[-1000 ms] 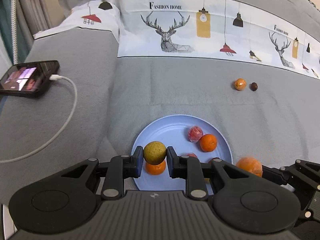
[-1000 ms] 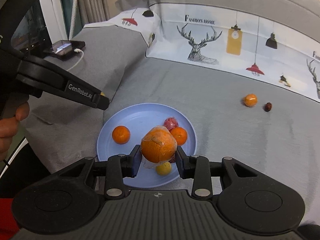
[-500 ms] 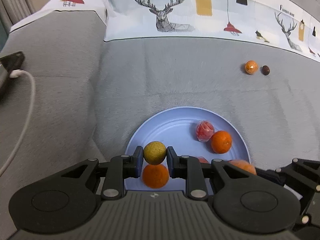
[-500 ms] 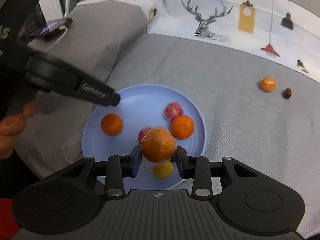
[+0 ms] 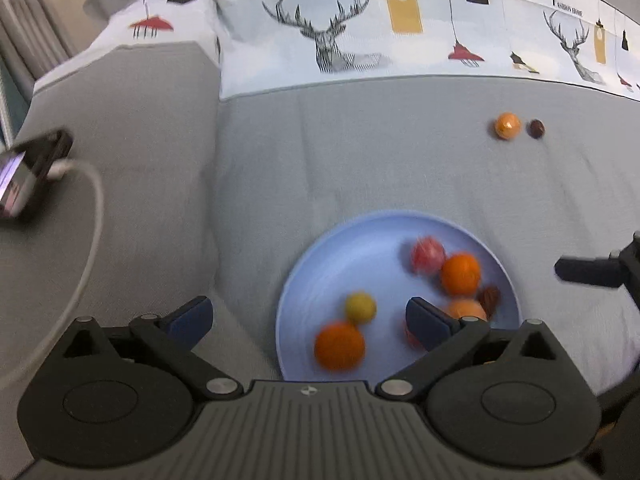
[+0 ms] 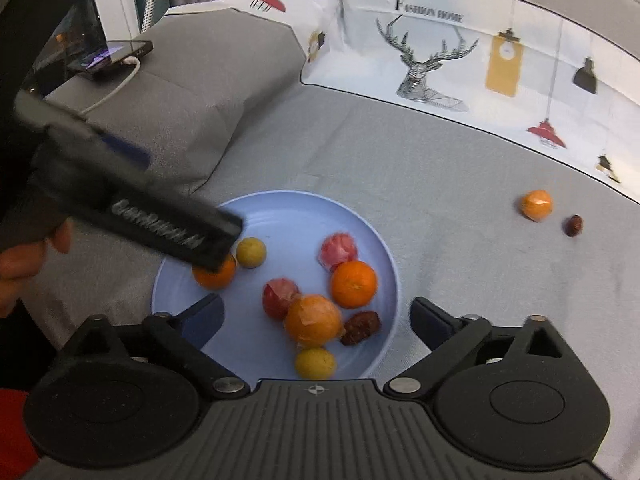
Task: Organize fruits
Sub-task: 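Open both grippers to release the fruits onto the plate, then lift both grippers away from the plate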
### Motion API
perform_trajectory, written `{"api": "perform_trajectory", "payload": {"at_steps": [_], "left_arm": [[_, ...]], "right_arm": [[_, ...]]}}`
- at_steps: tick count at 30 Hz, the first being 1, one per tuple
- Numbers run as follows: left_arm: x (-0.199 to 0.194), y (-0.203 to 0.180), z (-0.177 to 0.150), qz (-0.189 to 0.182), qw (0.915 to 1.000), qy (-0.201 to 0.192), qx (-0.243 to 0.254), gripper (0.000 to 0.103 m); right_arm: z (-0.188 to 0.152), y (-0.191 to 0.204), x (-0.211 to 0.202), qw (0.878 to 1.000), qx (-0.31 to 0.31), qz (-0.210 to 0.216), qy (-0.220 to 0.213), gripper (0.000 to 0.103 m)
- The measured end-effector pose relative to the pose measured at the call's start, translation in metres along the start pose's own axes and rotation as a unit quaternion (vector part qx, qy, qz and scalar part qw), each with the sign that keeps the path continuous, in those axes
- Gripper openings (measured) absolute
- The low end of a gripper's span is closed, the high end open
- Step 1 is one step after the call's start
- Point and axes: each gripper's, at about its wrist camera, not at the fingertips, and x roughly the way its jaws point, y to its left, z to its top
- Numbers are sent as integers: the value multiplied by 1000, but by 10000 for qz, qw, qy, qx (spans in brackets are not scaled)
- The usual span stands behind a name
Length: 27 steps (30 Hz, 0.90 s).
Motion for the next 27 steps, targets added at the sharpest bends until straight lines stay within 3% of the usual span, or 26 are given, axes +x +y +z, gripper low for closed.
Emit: {"api": "perform_trajectory", "payload": {"at_steps": [7, 10, 19, 27], "left_arm": [[-40, 6, -39, 93, 9987, 221, -448, 103], [-57, 5, -51, 145, 9984, 197, -503, 103], [-117, -11, -66, 301, 9970, -580, -411, 103], [-138, -23, -79, 312, 9965, -618, -465, 103]], "right_arm": [[-27, 4, -43, 9991, 275, -322, 69, 102], [-34, 10, -65, 9984, 333, -450, -94, 102], [-41, 28, -122, 9929, 82, -829, -847, 102], [-55, 42, -149, 9898, -154, -880, -1108, 102]]}}
